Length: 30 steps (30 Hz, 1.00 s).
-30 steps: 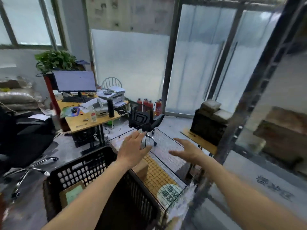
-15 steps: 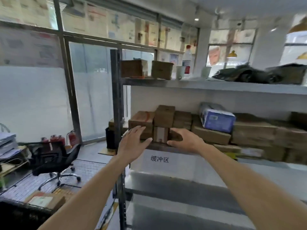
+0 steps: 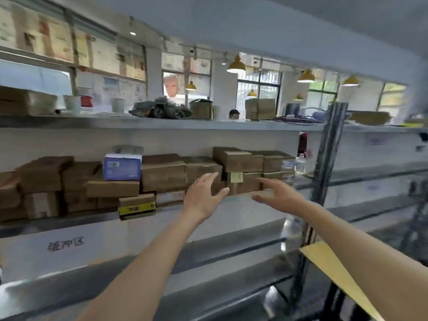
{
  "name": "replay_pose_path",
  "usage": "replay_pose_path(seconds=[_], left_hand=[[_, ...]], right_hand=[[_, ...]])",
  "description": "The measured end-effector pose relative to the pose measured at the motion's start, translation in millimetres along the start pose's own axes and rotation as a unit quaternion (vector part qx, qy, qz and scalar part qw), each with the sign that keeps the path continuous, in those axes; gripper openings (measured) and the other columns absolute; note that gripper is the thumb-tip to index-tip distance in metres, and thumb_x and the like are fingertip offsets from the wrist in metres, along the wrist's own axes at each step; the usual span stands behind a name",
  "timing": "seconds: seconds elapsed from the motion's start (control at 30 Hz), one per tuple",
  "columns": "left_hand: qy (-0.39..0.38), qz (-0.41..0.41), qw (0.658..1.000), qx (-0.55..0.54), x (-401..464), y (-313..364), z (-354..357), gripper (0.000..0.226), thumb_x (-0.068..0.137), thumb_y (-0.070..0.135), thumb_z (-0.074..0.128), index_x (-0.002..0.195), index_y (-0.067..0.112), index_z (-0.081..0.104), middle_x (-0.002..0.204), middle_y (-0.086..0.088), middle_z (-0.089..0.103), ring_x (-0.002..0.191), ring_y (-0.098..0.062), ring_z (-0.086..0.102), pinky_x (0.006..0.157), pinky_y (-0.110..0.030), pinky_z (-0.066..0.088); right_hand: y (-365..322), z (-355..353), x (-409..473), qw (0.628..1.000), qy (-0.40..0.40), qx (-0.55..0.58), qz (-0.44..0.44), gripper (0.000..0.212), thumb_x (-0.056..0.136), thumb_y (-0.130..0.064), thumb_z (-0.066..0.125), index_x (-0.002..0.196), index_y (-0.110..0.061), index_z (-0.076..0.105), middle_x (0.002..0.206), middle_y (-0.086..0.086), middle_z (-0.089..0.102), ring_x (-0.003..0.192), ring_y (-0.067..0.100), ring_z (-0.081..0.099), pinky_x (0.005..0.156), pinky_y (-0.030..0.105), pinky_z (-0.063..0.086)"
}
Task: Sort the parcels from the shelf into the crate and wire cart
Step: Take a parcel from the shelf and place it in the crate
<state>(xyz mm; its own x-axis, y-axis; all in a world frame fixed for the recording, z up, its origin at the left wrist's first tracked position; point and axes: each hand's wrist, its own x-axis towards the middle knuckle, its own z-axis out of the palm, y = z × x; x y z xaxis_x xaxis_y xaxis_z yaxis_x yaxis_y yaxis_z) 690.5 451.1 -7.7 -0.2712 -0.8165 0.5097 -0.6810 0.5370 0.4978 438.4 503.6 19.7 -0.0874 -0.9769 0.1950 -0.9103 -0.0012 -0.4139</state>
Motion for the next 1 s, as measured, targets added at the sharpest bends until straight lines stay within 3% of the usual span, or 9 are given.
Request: replay_pose_path(seconds=[0.1, 0.43, 0.67, 1.0], left_hand=[[-0.031, 0.020, 0.999, -0.008, 16, 49, 48, 0.070, 0.097, 0.060, 0.053, 0.155, 0.022, 0.039, 0.162, 0.002, 0.036, 0.148, -0.017, 0.032, 0.119, -0.036, 0.030], [-0.075, 0.062, 0.994, -0.040, 101, 139, 179, 0.070, 0.097, 0.059, 0.053, 0.155, 0.024, 0.037, 0.161, 0.005, 0.037, 0.148, -0.016, 0.033, 0.119, -0.043, 0.034], [-0.084, 0.063, 0.993, -0.053, 204, 155, 269, 0.067, 0.098, 0.057, 0.054, 0.155, 0.025, 0.037, 0.160, 0.003, 0.038, 0.145, -0.020, 0.038, 0.111, -0.040, 0.038], [-0.085, 0.023, 0.995, -0.051, 341, 132, 370, 0.069, 0.097, 0.058, 0.056, 0.156, 0.027, 0.036, 0.161, 0.005, 0.036, 0.146, -0.020, 0.037, 0.115, -0.041, 0.036]], right_hand=[[64, -24, -15, 0.999, 0.013, 0.008, 0.028, 0.083, 0.084, -0.073, 0.063, 0.155, -0.041, 0.034, 0.161, -0.001, 0.037, 0.146, 0.025, 0.038, 0.116, 0.051, 0.037], [222, -68, -6, 0.993, 0.042, 0.036, 0.101, 0.080, 0.089, -0.061, 0.065, 0.157, -0.035, 0.031, 0.161, 0.004, 0.037, 0.142, 0.027, 0.042, 0.113, 0.050, 0.041], [308, -90, 102, 0.993, 0.054, 0.031, 0.097, 0.084, 0.087, -0.065, 0.063, 0.158, -0.033, 0.031, 0.161, 0.006, 0.037, 0.146, 0.028, 0.037, 0.115, 0.049, 0.038], [384, -95, 267, 0.994, 0.038, 0.066, 0.083, 0.076, 0.091, -0.059, 0.064, 0.156, -0.033, 0.034, 0.160, 0.002, 0.039, 0.146, 0.025, 0.038, 0.117, 0.048, 0.035]])
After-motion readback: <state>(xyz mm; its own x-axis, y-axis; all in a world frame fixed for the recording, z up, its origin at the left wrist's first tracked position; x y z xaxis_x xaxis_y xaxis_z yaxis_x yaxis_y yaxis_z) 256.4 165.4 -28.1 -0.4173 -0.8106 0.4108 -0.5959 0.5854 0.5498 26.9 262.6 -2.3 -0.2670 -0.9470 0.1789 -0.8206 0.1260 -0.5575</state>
